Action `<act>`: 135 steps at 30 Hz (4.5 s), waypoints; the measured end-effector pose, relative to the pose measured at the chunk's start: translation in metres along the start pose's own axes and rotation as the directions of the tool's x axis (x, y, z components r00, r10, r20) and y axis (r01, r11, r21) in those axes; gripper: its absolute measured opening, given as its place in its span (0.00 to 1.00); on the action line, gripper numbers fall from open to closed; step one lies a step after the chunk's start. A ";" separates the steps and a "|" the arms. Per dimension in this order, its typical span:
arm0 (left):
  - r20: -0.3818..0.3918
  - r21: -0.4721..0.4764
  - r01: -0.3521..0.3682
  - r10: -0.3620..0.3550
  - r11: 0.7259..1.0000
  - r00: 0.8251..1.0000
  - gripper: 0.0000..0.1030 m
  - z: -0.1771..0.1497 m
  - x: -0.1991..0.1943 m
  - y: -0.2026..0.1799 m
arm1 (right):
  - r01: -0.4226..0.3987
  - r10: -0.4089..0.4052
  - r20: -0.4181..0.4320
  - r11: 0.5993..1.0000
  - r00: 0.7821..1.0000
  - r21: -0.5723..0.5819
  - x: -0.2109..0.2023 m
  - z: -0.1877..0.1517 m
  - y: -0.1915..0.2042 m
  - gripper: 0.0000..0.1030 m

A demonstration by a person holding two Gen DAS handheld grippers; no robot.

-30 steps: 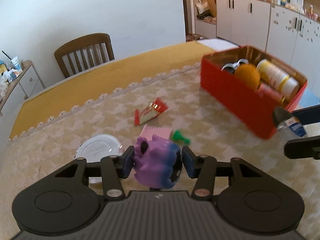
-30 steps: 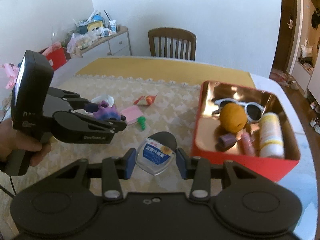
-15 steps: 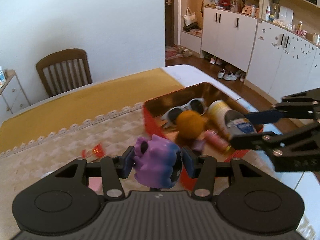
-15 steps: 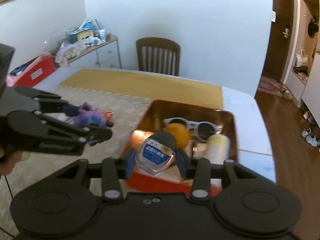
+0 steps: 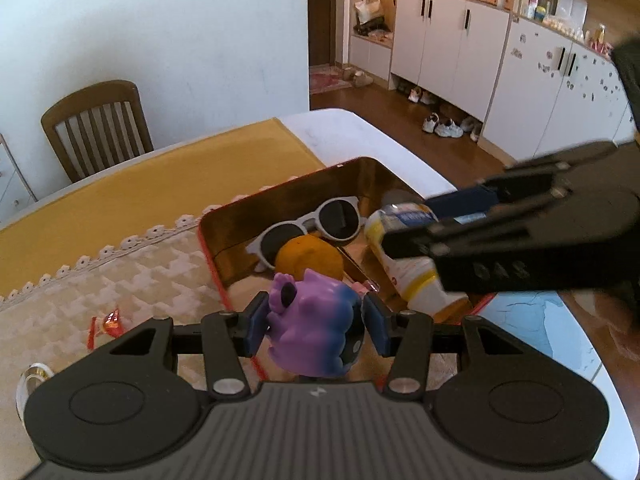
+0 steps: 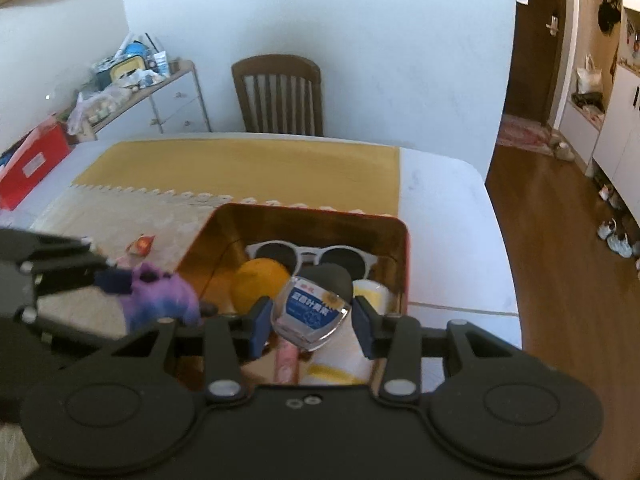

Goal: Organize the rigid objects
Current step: 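Carry the plush toy and glass jar with both grippers over the red tin box, then open both grippers to drop the plush toy and jar into the box, then move both grippers back from the box toward the silver tin and green piece, then grasp the silver round tin with the left gripper while the right gripper grasps the green piece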

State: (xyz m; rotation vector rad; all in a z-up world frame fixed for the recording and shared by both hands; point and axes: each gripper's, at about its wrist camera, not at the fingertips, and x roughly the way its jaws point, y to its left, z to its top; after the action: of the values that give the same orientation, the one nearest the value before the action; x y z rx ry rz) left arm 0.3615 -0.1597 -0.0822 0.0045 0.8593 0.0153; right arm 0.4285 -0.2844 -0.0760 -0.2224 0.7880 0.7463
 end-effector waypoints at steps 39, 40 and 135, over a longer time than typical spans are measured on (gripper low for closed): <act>-0.075 -0.047 0.028 -0.032 0.998 0.997 0.59 0.001 0.030 -0.019 | -0.002 0.004 -0.058 0.999 0.998 0.035 0.026 0.019 -0.009 0.64; -0.070 -0.050 0.029 -0.032 0.998 0.997 0.59 0.001 0.027 -0.018 | 0.000 0.002 -0.054 0.999 0.999 0.035 0.024 0.019 -0.007 0.66; 0.093 -0.047 -0.112 0.116 0.993 0.989 0.75 -0.131 -0.009 0.242 | 0.060 -0.074 -0.081 0.986 0.994 -0.158 0.115 -0.006 0.231 0.13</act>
State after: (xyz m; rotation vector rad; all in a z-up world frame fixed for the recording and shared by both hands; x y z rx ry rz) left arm 0.2540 0.0817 -0.1588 0.0150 0.7619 0.1391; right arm 0.3213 -0.0587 -0.1421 -0.4224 0.8015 0.7388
